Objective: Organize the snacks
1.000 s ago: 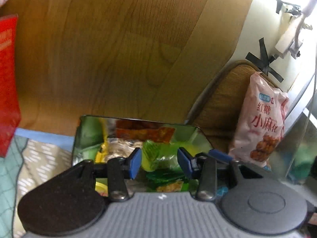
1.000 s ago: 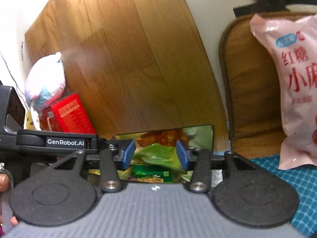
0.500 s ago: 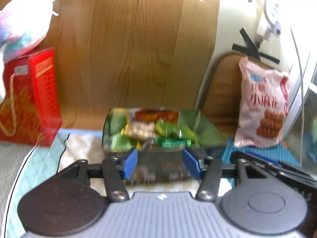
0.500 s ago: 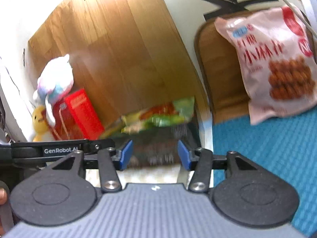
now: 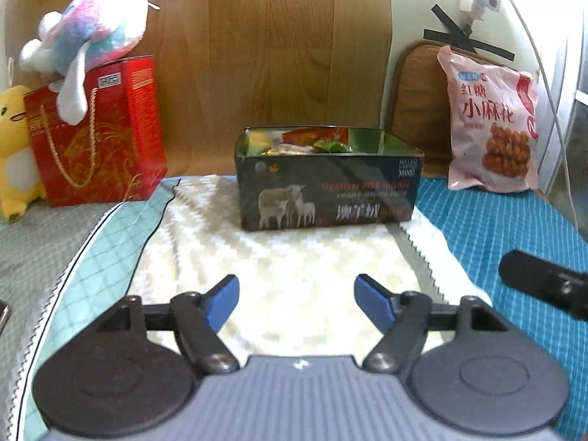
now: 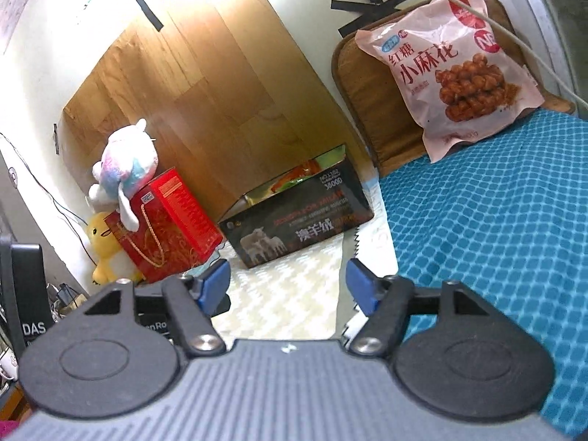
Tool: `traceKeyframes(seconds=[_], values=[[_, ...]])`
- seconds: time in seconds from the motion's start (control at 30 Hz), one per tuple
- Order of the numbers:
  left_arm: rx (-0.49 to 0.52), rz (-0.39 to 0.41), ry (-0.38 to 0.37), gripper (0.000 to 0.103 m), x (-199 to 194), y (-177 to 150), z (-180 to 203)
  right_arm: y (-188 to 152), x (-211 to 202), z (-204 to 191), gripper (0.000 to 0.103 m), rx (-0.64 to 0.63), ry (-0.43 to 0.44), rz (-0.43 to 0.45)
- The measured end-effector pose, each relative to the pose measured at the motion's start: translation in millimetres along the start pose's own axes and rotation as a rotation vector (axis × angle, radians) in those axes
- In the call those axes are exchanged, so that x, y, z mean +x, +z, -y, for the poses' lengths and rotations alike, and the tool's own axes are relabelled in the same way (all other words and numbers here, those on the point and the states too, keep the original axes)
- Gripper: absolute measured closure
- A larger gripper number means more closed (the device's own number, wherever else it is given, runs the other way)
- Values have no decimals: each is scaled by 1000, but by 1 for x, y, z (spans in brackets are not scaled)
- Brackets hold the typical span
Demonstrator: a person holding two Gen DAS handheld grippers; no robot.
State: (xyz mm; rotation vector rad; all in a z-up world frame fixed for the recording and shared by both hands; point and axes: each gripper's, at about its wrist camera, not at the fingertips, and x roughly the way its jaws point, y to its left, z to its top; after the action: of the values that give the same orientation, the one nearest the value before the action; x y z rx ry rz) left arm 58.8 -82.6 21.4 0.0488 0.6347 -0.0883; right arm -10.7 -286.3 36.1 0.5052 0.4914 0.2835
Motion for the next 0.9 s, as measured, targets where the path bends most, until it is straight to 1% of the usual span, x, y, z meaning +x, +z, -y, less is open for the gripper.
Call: traceKeyframes(seconds=[0.03, 0.07, 0.13, 0.2, 0.3, 0.47, 0.57, 0.7, 0.9], values=[[5, 7, 12, 22, -5, -3, 0, -2, -2, -2, 25, -1, -2, -2], [10, 16, 24, 20, -10, -6, 1, -4, -5, -4, 24, -2, -2, -4], [20, 32, 48, 10, -19, -11, 0, -8, -9, -7, 24, -2, 4, -5], [28, 47, 66, 4, -28, -14, 0, -10, -14, -10, 24, 0, 11, -3], [44, 73, 92, 0, -40, -18, -1, -13, -19, -15, 23, -6, 17, 2], [42, 93, 111, 0, -56, -26, -5, -22, -27, -22, 22, -14, 30, -2], [31, 85, 118, 0, -61, -33, -7, -27, -31, -23, 22, -15, 35, -12], [17, 74, 131, 0, -64, -37, -10, -29, -37, -25, 21, -18, 37, -3], [42, 93, 172, 0, -73, -37, -4, -29, -44, -28, 20, -20, 36, 19]])
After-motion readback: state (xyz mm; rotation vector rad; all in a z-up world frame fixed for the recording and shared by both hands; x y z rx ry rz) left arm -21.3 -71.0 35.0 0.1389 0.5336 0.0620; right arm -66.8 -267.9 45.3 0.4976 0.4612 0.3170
